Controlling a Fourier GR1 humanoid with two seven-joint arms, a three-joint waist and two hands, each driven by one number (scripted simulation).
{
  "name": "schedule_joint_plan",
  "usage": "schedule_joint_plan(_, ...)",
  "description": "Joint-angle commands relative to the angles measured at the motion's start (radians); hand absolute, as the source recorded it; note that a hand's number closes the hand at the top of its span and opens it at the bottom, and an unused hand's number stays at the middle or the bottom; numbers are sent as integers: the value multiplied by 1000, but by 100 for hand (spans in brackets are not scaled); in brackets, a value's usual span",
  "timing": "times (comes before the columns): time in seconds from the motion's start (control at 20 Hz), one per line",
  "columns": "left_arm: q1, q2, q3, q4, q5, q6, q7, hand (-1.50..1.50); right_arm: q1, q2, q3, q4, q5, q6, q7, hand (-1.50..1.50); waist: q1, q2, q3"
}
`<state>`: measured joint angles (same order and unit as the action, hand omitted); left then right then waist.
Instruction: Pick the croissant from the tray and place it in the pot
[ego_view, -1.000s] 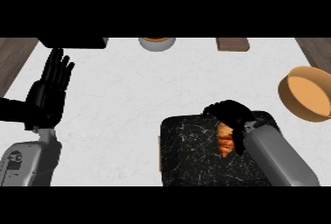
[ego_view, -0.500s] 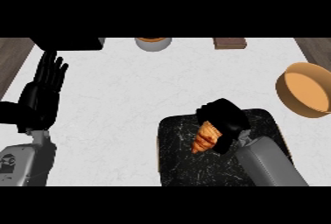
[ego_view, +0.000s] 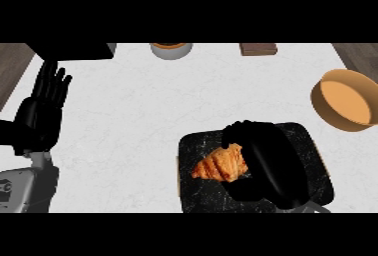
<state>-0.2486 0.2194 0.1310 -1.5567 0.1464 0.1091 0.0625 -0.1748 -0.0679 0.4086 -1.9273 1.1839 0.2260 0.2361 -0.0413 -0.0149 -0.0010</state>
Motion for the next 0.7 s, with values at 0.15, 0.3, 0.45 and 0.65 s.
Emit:
schedule_joint_plan(0.15, -17, 7, -3, -7, -3, -3, 19, 0, 78, -34, -145, -391, 22, -12, 117, 150, 6, 8, 1)
schedule_joint_plan(0.3, 19, 17, 7, -16, 16, -41, -7, 0, 47, -77, -329, -416, -44, 1, 107, 150, 28, 13, 1)
schedule_joint_plan(0.45, 0, -6, -11, -43, 3, -13, 17, 0, -50, -108, -517, -371, -167, 51, 117, 150, 38, 15, 1)
schedule_joint_plan(0.65, -53, -25, -25, 19, -20, 0, 7, 0, -9, -228, -738, -320, -349, 117, 31, 150, 29, 15, 1)
